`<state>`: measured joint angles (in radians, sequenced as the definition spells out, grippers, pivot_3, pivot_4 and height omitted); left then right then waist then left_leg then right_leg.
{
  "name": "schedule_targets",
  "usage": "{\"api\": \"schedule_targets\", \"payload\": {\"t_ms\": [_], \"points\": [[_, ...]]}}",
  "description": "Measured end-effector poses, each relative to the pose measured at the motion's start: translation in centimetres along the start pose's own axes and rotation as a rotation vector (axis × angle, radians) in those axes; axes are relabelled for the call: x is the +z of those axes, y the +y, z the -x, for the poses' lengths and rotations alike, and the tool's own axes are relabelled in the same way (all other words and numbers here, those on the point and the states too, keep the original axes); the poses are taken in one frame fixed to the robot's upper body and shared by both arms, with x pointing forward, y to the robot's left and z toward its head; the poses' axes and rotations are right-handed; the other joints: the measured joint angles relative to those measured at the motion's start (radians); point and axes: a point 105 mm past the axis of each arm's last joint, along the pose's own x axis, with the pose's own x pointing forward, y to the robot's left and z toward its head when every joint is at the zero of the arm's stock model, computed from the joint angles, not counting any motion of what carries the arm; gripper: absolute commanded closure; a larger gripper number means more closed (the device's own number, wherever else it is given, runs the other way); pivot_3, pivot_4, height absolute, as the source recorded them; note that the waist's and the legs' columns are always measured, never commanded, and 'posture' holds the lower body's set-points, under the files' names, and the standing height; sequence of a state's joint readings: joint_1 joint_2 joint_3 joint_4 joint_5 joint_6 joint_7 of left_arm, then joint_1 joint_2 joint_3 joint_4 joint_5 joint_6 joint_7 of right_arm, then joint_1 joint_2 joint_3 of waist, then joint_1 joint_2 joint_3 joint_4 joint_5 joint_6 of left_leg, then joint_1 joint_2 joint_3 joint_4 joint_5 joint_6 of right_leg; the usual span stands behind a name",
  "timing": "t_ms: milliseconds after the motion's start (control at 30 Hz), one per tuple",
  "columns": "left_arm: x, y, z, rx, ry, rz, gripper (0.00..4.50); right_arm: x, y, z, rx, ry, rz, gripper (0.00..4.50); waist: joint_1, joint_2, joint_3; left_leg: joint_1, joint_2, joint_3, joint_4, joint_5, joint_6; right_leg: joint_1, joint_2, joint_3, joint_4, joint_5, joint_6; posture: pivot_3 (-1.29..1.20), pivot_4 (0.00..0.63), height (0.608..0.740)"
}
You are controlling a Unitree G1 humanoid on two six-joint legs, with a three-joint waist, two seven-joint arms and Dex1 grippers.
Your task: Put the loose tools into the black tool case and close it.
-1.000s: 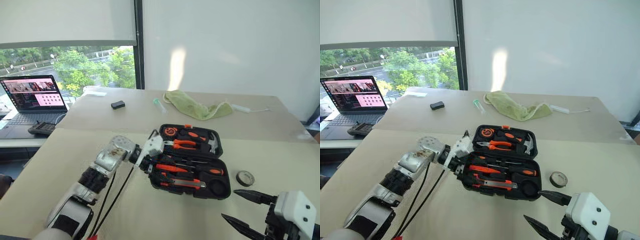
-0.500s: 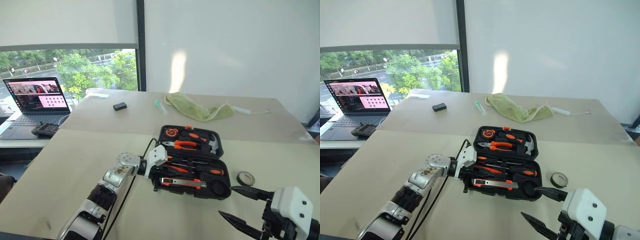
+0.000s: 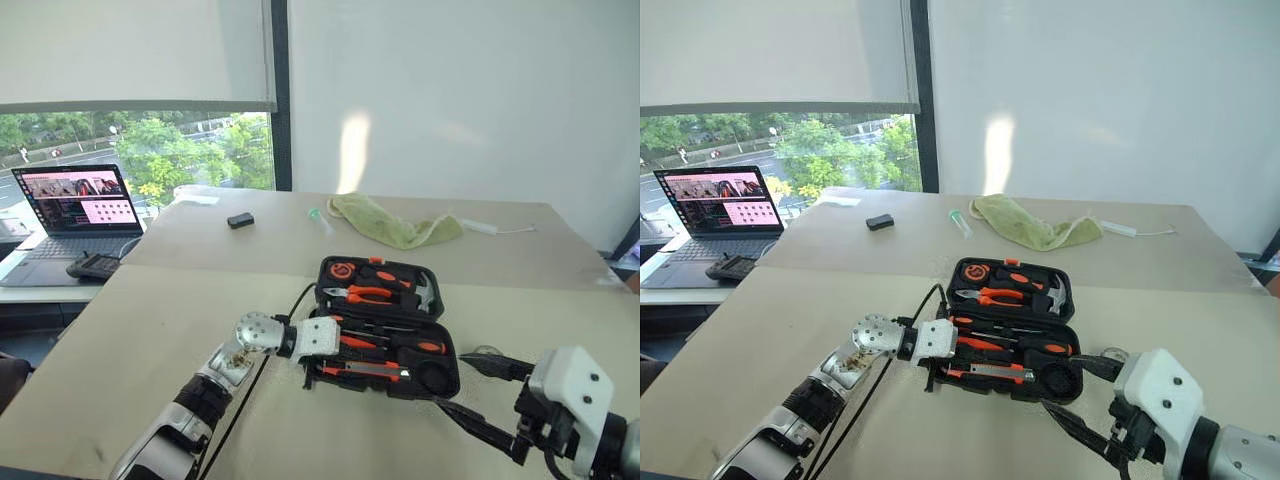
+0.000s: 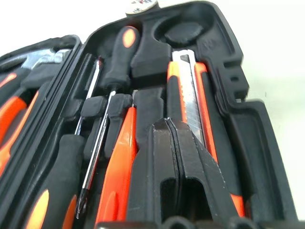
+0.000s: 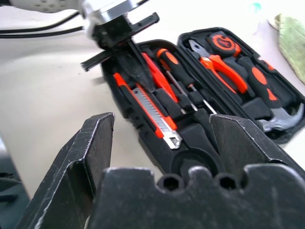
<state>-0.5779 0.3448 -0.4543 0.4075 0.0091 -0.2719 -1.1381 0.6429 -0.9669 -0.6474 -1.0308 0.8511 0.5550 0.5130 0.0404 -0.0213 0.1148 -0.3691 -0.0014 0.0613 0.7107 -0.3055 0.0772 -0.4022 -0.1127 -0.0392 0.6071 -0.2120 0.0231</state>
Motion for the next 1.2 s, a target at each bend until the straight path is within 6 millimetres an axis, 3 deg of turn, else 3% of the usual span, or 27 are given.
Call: {"api": "schedule_targets", "payload": {"t_ms": [133, 267, 300, 367, 433, 533, 700, 900, 1000, 1100, 1200], "points": [[-0.3, -0.1, 0.6, 0.016, -0.013, 0.020, 4.45, -0.9, -2.2, -0.1, -0.109, 0.063, -0.013, 0.76, -0.009, 0.002, -0.002, 0.000, 0.000, 0.001, 0.000, 0.000, 0.000, -0.001, 0.000, 0.000, 0.001, 0.000, 0.000, 0.00, 0.150, 0.740], [0.7, 0.0, 1.9, 0.039, -0.150, 0.316, 4.45, -2.5, -4.5, -0.3, -0.206, 0.151, -0.079, 0.76, -0.028, 0.005, 0.000, -0.002, 0.001, -0.001, -0.002, -0.001, -0.001, -0.003, 0.001, 0.000, 0.003, 0.000, 0.004, 0.00, 0.150, 0.740], [1.1, 0.0, 2.5, 0.027, -0.181, 0.411, 4.05, -2.6, -4.9, -0.5, -0.207, 0.159, -0.115, 0.76, -0.030, 0.009, 0.006, -0.004, 0.002, -0.001, -0.002, 0.000, -0.001, -0.005, 0.003, 0.000, 0.005, 0.000, 0.004, 0.00, 0.150, 0.740], [1.7, 0.1, 3.7, 0.003, -0.206, 0.520, 3.82, -2.5, -5.6, -0.9, -0.211, 0.164, -0.151, 0.76, -0.033, 0.007, 0.013, -0.012, 0.002, -0.001, -0.001, 0.002, -0.005, -0.013, 0.008, 0.000, 0.005, 0.002, 0.004, 0.00, 0.150, 0.740], [3.5, 0.7, 5.6, -0.021, -0.243, 0.586, 3.06, -2.7, -7.1, -1.2, -0.208, 0.224, -0.158, 0.76, -0.031, 0.006, 0.019, -0.021, 0.000, -0.001, 0.000, 0.003, -0.005, -0.021, 0.013, 0.001, 0.006, 0.004, 0.005, 0.00, 0.150, 0.740], [5.6, 1.0, 7.6, -0.049, -0.248, 0.560, 2.08, -3.7, -8.3, -1.5, -0.179, 0.324, -0.163, 0.76, -0.025, 0.006, 0.020, -0.021, 0.000, 0.000, 0.002, 0.003, -0.004, -0.020, 0.014, 0.000, 0.004, 0.004, 0.005, 0.00, 0.150, 0.740], [7.1, 0.3, 8.5, -0.070, -0.220, 0.511, 0.35, -5.5, -9.9, -2.7, -0.117, 0.440, -0.171, 0.76, -0.026, 0.003, 0.024, -0.023, -0.002, 0.001, 0.002, 0.000, -0.001, -0.021, 0.013, 0.002, 0.002, 0.004, 0.007, 0.00, 0.150, 0.740], [7.8, -1.1, 8.5, -0.063, -0.227, 0.493, 0.35, -8.1, -10.8, -3.9, -0.059, 0.567, -0.167, 0.76, -0.023, 0.004, 0.025, -0.023, -0.002, 0.001, 0.002, 0.001, -0.002, -0.022, 0.012, 0.001, 0.002, 0.004, 0.007, 0.00, 0.150, 0.740], [8.2, -1.4, 8.5, -0.052, -0.223, 0.471, 0.33, -9.1, -11.3, -4.3, -0.064, 0.598, -0.182, 1.46, -0.025, 0.004, 0.026, -0.023, -0.002, 0.001, 0.002, 0.001, -0.003, -0.022, 0.012, 0.001, 0.003, 0.004, 0.007, 0.00, 0.150, 0.740], [8.4, -1.8, 8.4, -0.052, -0.229, 0.461, 0.33, -10.3, -11.6, -4.3, -0.066, 0.632, -0.206, 2.54, -0.026, 0.004, 0.026, -0.023, -0.001, 0.001, 0.002, 0.002, -0.004, -0.022, 0.013, 0.001, 0.003, 0.004, 0.007, 0.00, 0.150, 0.740], [8.7, -1.8, 8.6, -0.048, -0.237, 0.455, 0.33, -10.2, -11.5, -4.6, -0.050, 0.621, -0.200, 3.58, -0.027, 0.004, 0.026, -0.022, -0.001, 0.000, 0.002, 0.002, -0.004, -0.022, 0.013, 0.001, 0.004, 0.004, 0.007, 0.00, 0.150, 0.740]]}}
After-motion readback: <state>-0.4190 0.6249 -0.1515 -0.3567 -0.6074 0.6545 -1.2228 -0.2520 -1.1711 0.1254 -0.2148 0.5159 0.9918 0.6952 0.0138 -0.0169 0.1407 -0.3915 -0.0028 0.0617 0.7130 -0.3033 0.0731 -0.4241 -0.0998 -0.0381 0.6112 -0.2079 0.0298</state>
